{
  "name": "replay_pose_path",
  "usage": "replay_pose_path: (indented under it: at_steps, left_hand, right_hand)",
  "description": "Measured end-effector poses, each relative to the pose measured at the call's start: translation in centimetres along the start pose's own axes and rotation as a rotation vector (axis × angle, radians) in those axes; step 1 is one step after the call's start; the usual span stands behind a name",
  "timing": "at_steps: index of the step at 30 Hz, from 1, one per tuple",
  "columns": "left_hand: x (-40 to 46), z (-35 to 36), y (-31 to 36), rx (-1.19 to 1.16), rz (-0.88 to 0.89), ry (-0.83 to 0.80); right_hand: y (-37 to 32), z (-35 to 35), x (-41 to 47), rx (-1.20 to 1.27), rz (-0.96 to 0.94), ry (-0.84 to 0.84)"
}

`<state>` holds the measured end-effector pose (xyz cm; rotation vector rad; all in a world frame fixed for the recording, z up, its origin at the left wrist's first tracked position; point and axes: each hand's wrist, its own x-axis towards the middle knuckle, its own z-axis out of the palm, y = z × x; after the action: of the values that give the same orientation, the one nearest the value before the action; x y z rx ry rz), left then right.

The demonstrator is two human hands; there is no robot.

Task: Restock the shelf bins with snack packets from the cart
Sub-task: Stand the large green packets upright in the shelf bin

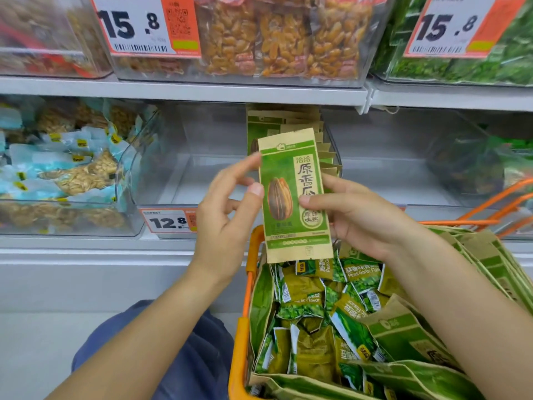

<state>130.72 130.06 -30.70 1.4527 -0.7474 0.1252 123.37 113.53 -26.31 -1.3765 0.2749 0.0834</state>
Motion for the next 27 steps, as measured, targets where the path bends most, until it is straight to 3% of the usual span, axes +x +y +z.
replay_pose_path:
  at_steps: [2,4,6,10,12,17,21,27]
  left_hand:
    - [0.5,-0.1,0.0,-0.055,-0.139,0.076]
    - [0.9,0.1,0.2,-0.155,-0.394,-0.001]
    - [1.0,0.2,0.2,-0.211,-0.556,-0.079]
    - [3.1,-1.3,-0.6,-0.338,-0.721,0.037]
    - [5.4,-2.3,-1.7,-0.308,-0.742,0.148]
    - [11.7,-2.2,-5.5,-0.106,-0.701,0.232]
    - [14.6,1.1,-8.4,0.144,-0.624,0.275]
    - [16.6,3.4,-12.7,0.404,-0.585,0.17]
  right_hand:
    - [-0.2,-0.2,0.0,0.028,0.011,-0.057]
    - [-0.2,0.1,-0.1,-0.036,0.028,-0.088]
    - [-0.3,0.6,0.0,-0.162,-0.022,-0.017]
    - [-0.1,-0.5,-0.1,-0.669,-0.563,0.625]
    - [0.6,-1.7,0.3,-0.819,-0.614,0.748]
    - [3.3,-3.3,1.9,-1.006,-0.211,0.521]
    - [3.5,-3.7,2.0,-1.058,-0.211,0.512]
    - [3.6,-4.2,2.1,-1.084,-0.218,0.5]
